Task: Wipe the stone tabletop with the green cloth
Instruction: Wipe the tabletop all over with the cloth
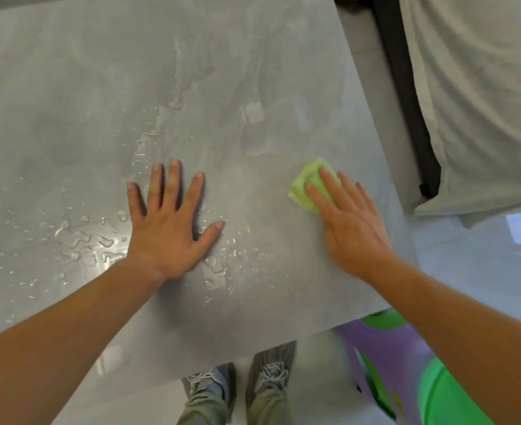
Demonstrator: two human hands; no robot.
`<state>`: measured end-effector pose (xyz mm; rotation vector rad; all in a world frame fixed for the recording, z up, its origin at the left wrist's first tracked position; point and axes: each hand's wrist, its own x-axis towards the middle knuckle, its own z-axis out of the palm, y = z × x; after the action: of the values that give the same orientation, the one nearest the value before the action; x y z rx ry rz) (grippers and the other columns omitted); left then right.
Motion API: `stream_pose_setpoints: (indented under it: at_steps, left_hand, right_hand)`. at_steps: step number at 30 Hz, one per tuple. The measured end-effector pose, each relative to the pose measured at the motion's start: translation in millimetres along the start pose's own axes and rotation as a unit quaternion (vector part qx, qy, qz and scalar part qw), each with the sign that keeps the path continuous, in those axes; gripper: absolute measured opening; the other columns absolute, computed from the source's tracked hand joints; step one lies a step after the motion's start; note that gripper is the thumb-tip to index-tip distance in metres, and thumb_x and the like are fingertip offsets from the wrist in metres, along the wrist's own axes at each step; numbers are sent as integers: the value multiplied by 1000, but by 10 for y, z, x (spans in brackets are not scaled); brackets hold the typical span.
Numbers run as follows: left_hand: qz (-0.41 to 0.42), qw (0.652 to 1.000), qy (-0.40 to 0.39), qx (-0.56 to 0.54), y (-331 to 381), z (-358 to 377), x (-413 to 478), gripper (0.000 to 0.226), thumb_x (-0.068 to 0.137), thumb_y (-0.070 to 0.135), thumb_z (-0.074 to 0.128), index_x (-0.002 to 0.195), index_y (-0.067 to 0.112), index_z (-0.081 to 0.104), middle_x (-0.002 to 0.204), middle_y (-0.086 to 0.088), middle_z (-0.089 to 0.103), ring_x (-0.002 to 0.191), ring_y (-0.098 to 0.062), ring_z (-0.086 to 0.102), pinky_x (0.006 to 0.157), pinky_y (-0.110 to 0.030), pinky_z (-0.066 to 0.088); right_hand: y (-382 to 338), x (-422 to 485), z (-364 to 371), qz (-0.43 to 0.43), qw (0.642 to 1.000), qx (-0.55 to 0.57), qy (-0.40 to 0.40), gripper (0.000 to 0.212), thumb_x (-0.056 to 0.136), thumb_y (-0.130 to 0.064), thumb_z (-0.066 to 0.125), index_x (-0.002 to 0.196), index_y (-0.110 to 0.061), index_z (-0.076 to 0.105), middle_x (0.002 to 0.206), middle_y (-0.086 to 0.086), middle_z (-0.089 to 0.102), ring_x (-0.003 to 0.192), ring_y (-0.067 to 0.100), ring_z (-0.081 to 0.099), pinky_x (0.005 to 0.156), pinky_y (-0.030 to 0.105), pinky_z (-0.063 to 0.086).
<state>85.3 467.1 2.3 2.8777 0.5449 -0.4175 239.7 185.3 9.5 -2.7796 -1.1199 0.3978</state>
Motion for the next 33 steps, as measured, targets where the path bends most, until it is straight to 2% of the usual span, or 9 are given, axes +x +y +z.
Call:
stream_pose_setpoints:
  at_steps: [3,6,12,16,18,21,24,29,33]
  left_hand:
    - [3,1000,13,2,11,24,-5,84,91,75,19,158,30,-3,165,-7,-18,150,-28,-24,117,-63,-8]
    - [1,1000,19,11,30,39,-13,84,91,75,19,159,28,0,166,-8,-15,151,-29,-20,117,-64,-7]
    - [-6,999,28,19,46,49,-12,84,91,75,19,159,28,-1,166,-9,-15,151,-30,-19,117,-64,-6]
    - [-9,999,25,25,53,50,-14,84,91,74,19,159,29,-2,166,-8,-16,151,-29,-20,117,-64,-6]
    - [-10,1000,14,26,44,42,-9,84,91,75,16,158,29,-5,165,-8,-19,150,-29,-23,117,-63,-7]
    - [-7,1000,-10,-3,11,-37,-1,82,92,76,12,158,31,-6,164,-5,-23,148,-25,-28,118,-59,-13]
    - [-15,998,10,-56,-15,-122,-149,77,95,72,15,158,29,7,167,-4,-13,150,-22,-24,118,-52,-18]
    - [-47,994,28,-90,13,23,-703,67,99,58,20,157,25,18,167,-7,-4,152,-24,-16,120,-51,-14]
    - [-34,997,29,-62,-17,230,-861,68,101,55,19,159,22,11,167,-9,-8,152,-29,-17,120,-58,-3]
  right_hand:
    - [218,263,-160,104,994,22,16,68,98,-8,38,156,-35,17,167,-1,4,153,28,3,124,46,6]
    - [64,67,-60,135,990,17,48,71,95,-8,40,156,-34,15,167,1,4,153,30,5,124,46,9]
    - [260,-395,53,29,999,7,17,67,94,-10,40,154,-35,25,166,-1,13,153,28,10,123,50,12]
    - [111,-357,47,157,986,42,46,68,94,-11,36,155,-34,20,167,-1,6,153,28,6,124,44,7]
    - [-187,-496,139,191,979,41,58,72,88,-13,34,156,-32,20,167,3,7,152,31,9,123,46,12]
    - [-650,-647,252,117,992,31,26,74,82,-16,32,155,-29,25,166,6,13,151,36,13,121,51,17]
    - [-939,-278,229,20,999,24,4,73,83,-16,31,154,-29,27,166,4,14,151,36,12,121,51,15]
    - [-1361,310,199,56,997,40,16,81,85,-9,49,157,-31,18,167,3,3,152,35,1,123,48,5]
    - [-1491,-186,342,-99,995,-3,-23,71,88,-15,34,157,-30,22,167,2,8,153,34,4,122,52,11]
